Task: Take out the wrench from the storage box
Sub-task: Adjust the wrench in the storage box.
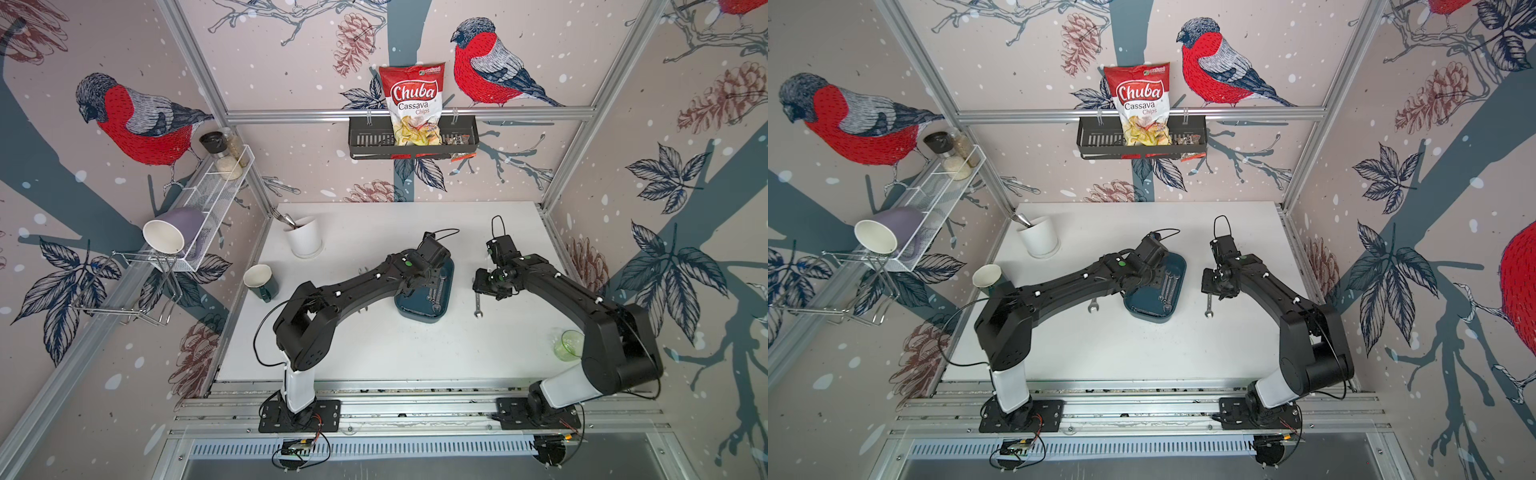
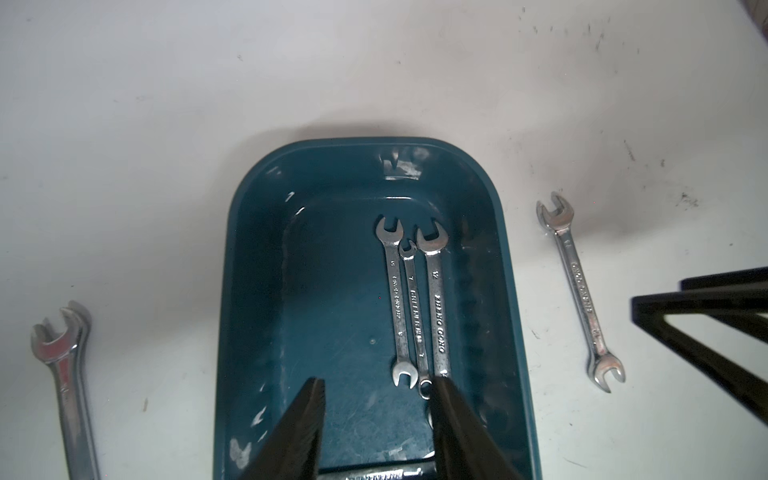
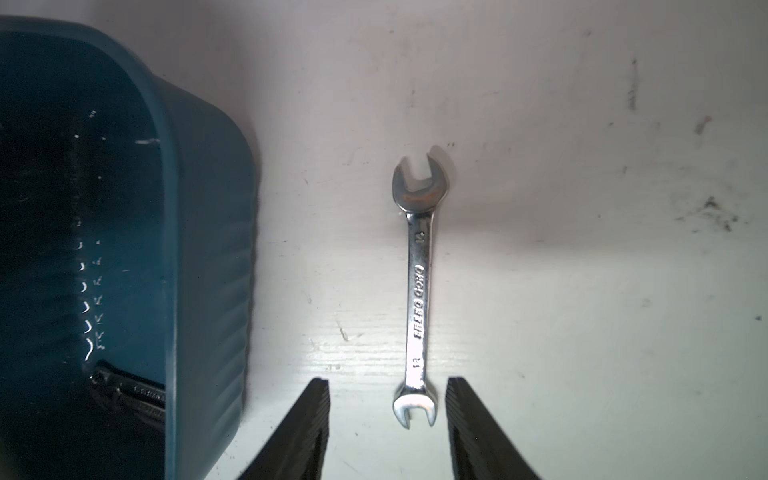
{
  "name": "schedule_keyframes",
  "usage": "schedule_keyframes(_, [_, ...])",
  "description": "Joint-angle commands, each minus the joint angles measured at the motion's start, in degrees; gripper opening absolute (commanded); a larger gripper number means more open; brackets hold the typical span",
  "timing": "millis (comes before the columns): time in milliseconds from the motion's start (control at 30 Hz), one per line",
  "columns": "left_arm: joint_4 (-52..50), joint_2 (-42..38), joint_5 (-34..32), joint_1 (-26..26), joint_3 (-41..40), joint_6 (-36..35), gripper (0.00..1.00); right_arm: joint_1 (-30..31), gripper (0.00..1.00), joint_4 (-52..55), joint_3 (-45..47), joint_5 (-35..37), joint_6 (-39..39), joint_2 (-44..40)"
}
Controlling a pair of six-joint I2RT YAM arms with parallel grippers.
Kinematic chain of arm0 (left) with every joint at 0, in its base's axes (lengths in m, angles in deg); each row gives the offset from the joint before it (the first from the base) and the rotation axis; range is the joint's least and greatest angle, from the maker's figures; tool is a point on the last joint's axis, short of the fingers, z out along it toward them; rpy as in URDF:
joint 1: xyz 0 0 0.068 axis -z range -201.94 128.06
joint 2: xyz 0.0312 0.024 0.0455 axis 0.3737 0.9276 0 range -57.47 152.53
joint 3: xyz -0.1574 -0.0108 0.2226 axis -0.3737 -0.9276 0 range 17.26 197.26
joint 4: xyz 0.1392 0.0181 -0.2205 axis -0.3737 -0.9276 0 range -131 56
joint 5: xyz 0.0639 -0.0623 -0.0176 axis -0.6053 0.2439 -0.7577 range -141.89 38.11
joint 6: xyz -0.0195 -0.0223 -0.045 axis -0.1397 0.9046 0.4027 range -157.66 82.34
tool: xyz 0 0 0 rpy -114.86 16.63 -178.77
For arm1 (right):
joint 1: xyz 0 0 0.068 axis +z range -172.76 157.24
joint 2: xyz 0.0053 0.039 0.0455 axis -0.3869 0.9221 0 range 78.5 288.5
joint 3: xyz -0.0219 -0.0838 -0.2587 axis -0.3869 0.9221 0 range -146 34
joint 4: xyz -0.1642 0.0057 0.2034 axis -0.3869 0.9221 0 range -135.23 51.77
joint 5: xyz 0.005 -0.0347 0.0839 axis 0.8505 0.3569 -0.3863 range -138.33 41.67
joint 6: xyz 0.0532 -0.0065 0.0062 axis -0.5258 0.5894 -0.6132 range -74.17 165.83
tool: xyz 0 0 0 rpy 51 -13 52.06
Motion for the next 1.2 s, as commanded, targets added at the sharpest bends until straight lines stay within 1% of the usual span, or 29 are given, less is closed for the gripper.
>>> schedule_keyframes(0, [-2.8,3.5,0.5,0.2,2.8,-2.2,0.47,-0.1,0.51,2.2,0.2,0.9,-0.9,-3.0])
schedule_keyframes(133, [-3.7,8.5,1.2,0.2,6.1,-2.9,0.46,-0.3,0.51,2.7,0.6,1.0,-0.8,-5.7])
schedule_keyframes(333, [-3.8,13.6,1.9,0.2,8.1,-3.2,0.46,-0.9,0.51,2.9,1.4,0.6,-0.3,-6.7])
schedule_keyframes(467, [-4.6,16.4,1.1,0.2,9.3,-3.1,0.45,-1.2,0.51,2.7,1.9,0.1,-0.1,-6.6])
schedule_keyframes(600, [-4.2,17.7,1.4,0.2,9.3,-2.9,0.44,-1.5,0.51,2.6,2.1,-0.1,0.2,-6.7])
schedule_keyframes(833, [-4.2,18.4,-0.7,0.1,9.1,-2.2,0.41,-2.3,0.51,2.8,2.4,-0.3,0.6,-7.2])
schedule_keyframes(1167, [-4.2,18.0,-1.2,-2.1,7.6,-1.7,0.4,-2.8,0.51,2.9,2.6,-0.3,0.9,-6.9])
